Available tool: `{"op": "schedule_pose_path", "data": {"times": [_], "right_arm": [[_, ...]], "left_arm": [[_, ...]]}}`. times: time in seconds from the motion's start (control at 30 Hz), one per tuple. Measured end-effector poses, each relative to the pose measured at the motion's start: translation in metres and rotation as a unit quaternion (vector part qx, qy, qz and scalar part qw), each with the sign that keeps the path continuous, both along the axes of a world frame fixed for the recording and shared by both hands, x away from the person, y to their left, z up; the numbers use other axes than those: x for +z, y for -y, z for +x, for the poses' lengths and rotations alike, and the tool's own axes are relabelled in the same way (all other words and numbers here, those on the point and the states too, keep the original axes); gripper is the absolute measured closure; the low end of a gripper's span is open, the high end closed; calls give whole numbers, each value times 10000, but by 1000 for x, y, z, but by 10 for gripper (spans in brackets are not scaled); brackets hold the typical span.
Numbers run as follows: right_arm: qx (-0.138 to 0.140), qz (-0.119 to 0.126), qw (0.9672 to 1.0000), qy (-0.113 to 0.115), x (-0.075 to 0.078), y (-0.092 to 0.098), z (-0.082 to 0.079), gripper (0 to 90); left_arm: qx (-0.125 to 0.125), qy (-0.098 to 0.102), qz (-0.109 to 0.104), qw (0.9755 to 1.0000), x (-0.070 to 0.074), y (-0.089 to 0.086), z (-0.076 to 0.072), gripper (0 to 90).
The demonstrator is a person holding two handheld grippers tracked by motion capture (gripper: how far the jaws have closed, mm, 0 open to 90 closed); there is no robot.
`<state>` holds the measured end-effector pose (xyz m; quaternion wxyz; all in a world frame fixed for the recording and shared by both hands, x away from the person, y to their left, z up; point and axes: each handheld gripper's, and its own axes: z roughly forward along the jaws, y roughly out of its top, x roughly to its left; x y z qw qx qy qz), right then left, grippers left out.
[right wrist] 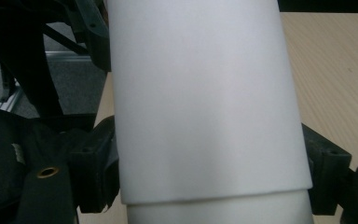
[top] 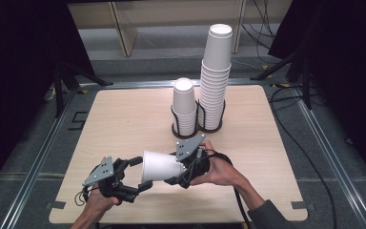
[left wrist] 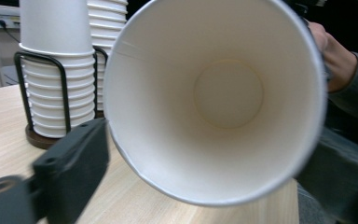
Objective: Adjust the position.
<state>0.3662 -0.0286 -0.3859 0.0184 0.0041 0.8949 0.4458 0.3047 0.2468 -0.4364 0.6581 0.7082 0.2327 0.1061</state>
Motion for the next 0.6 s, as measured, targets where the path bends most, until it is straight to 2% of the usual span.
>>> {"op": "schedule_pose_path", "data": {"times": [0.03,0.07,0.33,0.37,0.43,0.6], "right_arm": [[0,0,10000,0,0,0,0,231],[39,52,10000,-7,-1,-1,0,232],[148,44,9998,-148,-6,-8,-3,232],[60,-2,9996,-282,-6,-8,-6,232],[206,60,9995,-219,-8,-10,-4,232],[212,110,9994,-258,-10,-12,-4,232]], "left_arm": [[51,-16,1,10000,0,1,0,50],[104,-36,8,9999,0,1,0,0],[78,48,-1,10000,1,8,-3,0],[50,95,47,9999,1,8,-3,3],[9,116,-9,9999,2,7,-3,0],[-27,106,-168,9998,3,5,-2,13]]}}
